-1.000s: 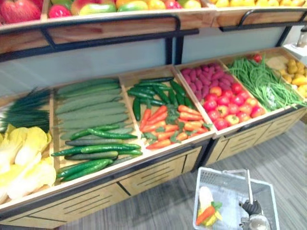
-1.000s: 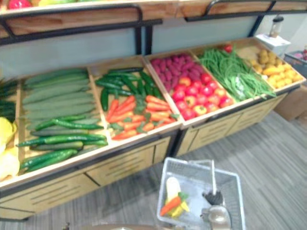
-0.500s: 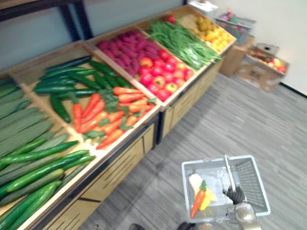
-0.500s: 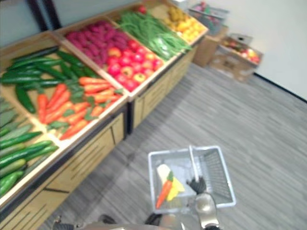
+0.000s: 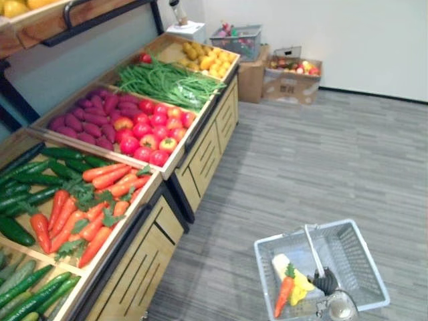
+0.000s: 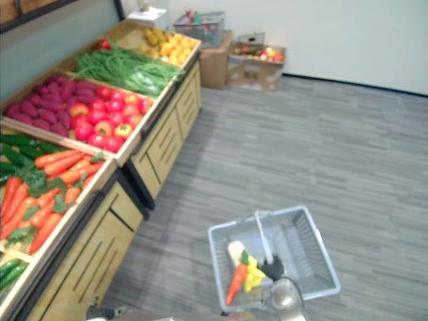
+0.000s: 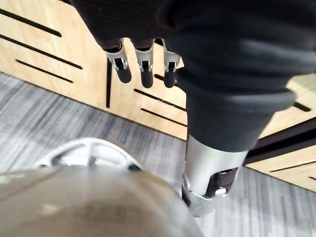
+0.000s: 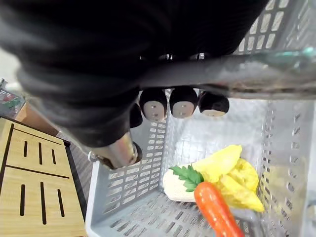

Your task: Pick vegetable in the basket

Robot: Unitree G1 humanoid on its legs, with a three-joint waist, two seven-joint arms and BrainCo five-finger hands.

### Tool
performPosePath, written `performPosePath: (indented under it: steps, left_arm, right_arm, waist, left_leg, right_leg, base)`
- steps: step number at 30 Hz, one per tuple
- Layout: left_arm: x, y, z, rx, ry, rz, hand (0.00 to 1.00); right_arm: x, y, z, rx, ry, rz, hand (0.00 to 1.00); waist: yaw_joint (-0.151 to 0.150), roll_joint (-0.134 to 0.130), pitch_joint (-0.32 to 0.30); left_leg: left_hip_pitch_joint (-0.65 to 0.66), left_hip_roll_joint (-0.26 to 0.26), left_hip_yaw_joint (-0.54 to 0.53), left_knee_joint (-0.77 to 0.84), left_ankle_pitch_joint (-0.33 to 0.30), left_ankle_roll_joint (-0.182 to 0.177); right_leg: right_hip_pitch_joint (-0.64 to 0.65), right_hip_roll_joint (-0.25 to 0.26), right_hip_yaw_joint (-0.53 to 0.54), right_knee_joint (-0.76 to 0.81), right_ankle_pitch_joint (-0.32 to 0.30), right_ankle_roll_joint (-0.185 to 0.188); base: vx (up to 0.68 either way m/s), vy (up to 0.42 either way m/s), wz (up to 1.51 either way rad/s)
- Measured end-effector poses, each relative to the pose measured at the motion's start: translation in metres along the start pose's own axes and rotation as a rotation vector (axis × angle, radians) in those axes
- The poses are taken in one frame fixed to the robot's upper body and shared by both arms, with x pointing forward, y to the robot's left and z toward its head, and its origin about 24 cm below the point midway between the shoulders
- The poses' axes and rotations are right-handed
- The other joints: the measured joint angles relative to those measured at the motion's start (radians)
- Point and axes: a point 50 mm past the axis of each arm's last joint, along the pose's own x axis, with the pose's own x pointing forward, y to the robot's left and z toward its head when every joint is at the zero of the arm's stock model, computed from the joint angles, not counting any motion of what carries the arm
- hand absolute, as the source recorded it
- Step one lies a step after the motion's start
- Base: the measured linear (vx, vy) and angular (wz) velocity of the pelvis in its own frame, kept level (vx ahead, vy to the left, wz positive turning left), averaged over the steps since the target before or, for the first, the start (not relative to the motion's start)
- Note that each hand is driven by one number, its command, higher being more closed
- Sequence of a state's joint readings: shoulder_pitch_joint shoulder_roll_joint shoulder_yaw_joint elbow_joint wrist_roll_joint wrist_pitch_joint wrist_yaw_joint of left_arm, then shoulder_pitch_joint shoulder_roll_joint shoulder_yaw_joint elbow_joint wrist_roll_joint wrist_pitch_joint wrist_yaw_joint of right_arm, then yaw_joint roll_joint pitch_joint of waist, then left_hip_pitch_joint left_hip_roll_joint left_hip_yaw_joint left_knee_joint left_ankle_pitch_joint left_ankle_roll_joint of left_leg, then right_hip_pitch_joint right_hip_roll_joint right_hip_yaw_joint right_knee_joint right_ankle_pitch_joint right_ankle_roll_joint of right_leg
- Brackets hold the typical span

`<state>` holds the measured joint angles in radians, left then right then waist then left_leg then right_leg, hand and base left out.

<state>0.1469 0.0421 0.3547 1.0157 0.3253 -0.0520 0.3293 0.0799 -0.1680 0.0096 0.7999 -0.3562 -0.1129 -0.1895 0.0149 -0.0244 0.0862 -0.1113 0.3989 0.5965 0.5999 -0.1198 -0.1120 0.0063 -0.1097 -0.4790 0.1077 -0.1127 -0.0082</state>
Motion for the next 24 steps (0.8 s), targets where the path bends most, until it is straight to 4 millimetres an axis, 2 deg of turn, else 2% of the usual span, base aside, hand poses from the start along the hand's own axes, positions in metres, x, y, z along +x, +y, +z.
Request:
performPosePath:
  steps: [2,3,4,6,8,10,11,14,16,17,18,19,20,21,22,23,24]
  left_arm:
    - [-0.002,-0.003,-0.002,0.008,-0.002,-0.01,0.0]
    - [-0.002,-0.004,-0.003,0.011,0.001,-0.015,0.0]
    - [-0.004,-0.007,-0.005,0.009,0.008,-0.024,0.0]
    - [-0.003,-0.004,-0.003,0.014,-0.001,-0.018,0.0]
    - [-0.002,-0.003,-0.002,0.039,-0.012,-0.023,0.0]
    - [-0.002,-0.003,-0.004,0.042,-0.008,-0.024,0.0]
    - [-0.003,-0.005,-0.004,0.047,-0.011,-0.03,0.0]
    - [-0.003,-0.006,-0.001,0.05,-0.02,-0.034,0.0]
    - [-0.002,-0.006,0.0,0.063,-0.029,-0.042,0.0]
    - [-0.001,-0.005,0.002,0.068,-0.033,-0.041,0.0]
    - [0.0,-0.001,0.002,0.081,-0.039,-0.036,0.0]
    - [0.001,0.003,0.001,0.096,-0.041,-0.029,0.0]
    - [0.002,0.007,0.001,0.101,-0.04,-0.023,0.0]
    - [0.003,0.009,0.0,0.103,-0.039,-0.019,0.0]
    - [0.005,0.014,0.003,0.107,-0.047,-0.007,0.0]
    - [0.005,0.014,0.004,0.107,-0.048,-0.005,0.0]
    - [0.006,0.016,0.007,0.105,-0.06,0.002,0.0]
  right_arm:
    - [-0.001,0.002,0.001,0.008,-0.002,0.004,1.0]
    - [-0.001,0.002,0.001,0.007,-0.003,0.001,1.0]
    - [0.0,-0.001,0.001,0.006,-0.008,-0.007,1.0]
    - [-0.001,0.001,0.003,0.019,-0.013,-0.009,1.0]
    - [0.0,-0.002,0.008,0.025,-0.031,-0.019,1.0]
    - [0.002,-0.004,0.009,0.029,-0.033,-0.028,1.0]
    - [0.002,-0.005,0.01,0.029,-0.036,-0.03,1.0]
    - [0.005,-0.006,0.016,0.029,-0.052,-0.034,1.0]
    - [0.008,-0.008,0.022,0.03,-0.067,-0.04,1.0]
    - [0.009,-0.008,0.026,0.033,-0.078,-0.038,1.0]
    - [0.011,-0.008,0.032,0.041,-0.096,-0.045,1.0]
    - [0.013,-0.009,0.037,0.043,-0.112,-0.055,1.0]
    - [0.013,-0.009,0.037,0.041,-0.116,-0.054,1.0]
    - [0.013,-0.008,0.038,0.041,-0.118,-0.048,1.0]
    - [0.013,-0.007,0.04,0.038,-0.125,-0.045,1.0]
    - [0.013,-0.007,0.04,0.038,-0.126,-0.045,1.0]
    - [0.015,-0.008,0.044,0.038,-0.135,-0.046,1.0]
  waist:
    - [0.007,0.012,0.007]
    - [0.007,0.019,0.011]
    - [0.009,0.038,0.021]
    - [0.014,0.023,0.032]
    - [0.018,0.008,0.056]
    - [0.017,0.011,0.057]
    - [0.026,0.015,0.059]
    - [0.031,0.017,0.06]
    - [0.042,0.015,0.061]
    - [0.042,0.004,0.07]
    - [0.041,-0.012,0.086]
    - [0.037,-0.027,0.098]
    - [0.034,-0.028,0.103]
    - [0.035,-0.042,0.098]
    - [0.036,-0.046,0.098]
    - [0.036,-0.046,0.099]
    - [0.036,-0.038,0.103]
  left_leg:
    - [-0.007,-0.098,-0.129,-0.188,-0.003,-0.013]
    - [-0.007,-0.116,-0.155,-0.242,0.0,-0.009]
    - [-0.001,-0.141,-0.202,-0.349,0.007,0.002]
    - [0.007,-0.185,-0.192,-0.395,-0.001,0.001]
    - [0.004,-0.227,-0.166,-0.402,-0.005,0.031]
    - [0.0,-0.246,-0.155,-0.388,-0.02,0.054]
    - [-0.001,-0.258,-0.151,-0.369,-0.04,0.071]
    - [-0.004,-0.269,-0.15,-0.333,-0.076,0.088]
    - [0.005,-0.269,-0.137,-0.31,-0.122,0.097]
    - [0.027,-0.276,-0.122,-0.311,-0.133,0.105]
    - [0.062,-0.287,-0.112,-0.311,-0.145,0.11]
    - [0.088,-0.294,-0.113,-0.308,-0.158,0.116]
    - [0.101,-0.295,-0.115,-0.308,-0.165,0.117]
    - [0.12,-0.294,-0.119,-0.314,-0.169,0.116]
    - [0.122,-0.284,-0.124,-0.32,-0.17,0.113]
    - [0.121,-0.282,-0.125,-0.32,-0.17,0.112]
    - [0.115,-0.264,-0.13,-0.32,-0.167,0.103]
  right_leg:
    - [-0.009,0.009,0.051,-0.017,0.007,0.008]
    - [-0.017,0.013,0.059,-0.017,0.011,0.014]
    - [-0.031,0.026,0.081,-0.016,0.016,0.033]
    - [-0.043,0.003,0.106,-0.047,0.043,0.074]
    - [-0.045,-0.029,0.123,-0.093,0.09,0.1]
    - [-0.051,-0.048,0.139,-0.096,0.104,0.12]
    - [-0.056,-0.057,0.162,-0.094,0.112,0.131]
    - [-0.07,-0.078,0.189,-0.06,0.11,0.144]
    - [-0.151,-0.108,0.208,0.112,0.057,0.144]
    - [-0.22,-0.142,0.208,0.279,0.035,0.12]
    - [-0.27,-0.183,0.206,0.435,0.036,0.116]
    - [-0.29,-0.212,0.207,0.517,0.039,0.113]
    - [-0.295,-0.227,0.205,0.549,0.037,0.111]
    - [-0.29,-0.249,0.179,0.561,0.019,0.096]
    - [-0.293,-0.255,0.13,0.526,0.004,0.075]
    - [-0.294,-0.254,0.124,0.519,0.005,0.075]
    - [-0.3,-0.249,0.09,0.422,0.008,0.079]
  base:
    - [-0.05,0.141,-0.67]
    - [-0.07,0.212,-0.59]
    - [-0.05,0.244,-0.45]
    - [0.0,0.211,-0.25]
    - [0.04,0.211,-0.11]
    - [0.07,0.176,-0.2]
    - [0.14,0.183,-0.34]
    - [0.13,0.135,-0.3]
    - [0.08,0.165,-0.37]
    - [0.07,0.189,-0.29]
    - [0.06,0.139,-0.17]
    - [0.05,0.061,-0.03]
    - [0.08,0.003,0.1]
    - [0.09,-0.045,0.14]
    - [0.1,-0.061,0.1]
    - [0.09,-0.083,0.05]
    - [0.09,-0.112,0.08]
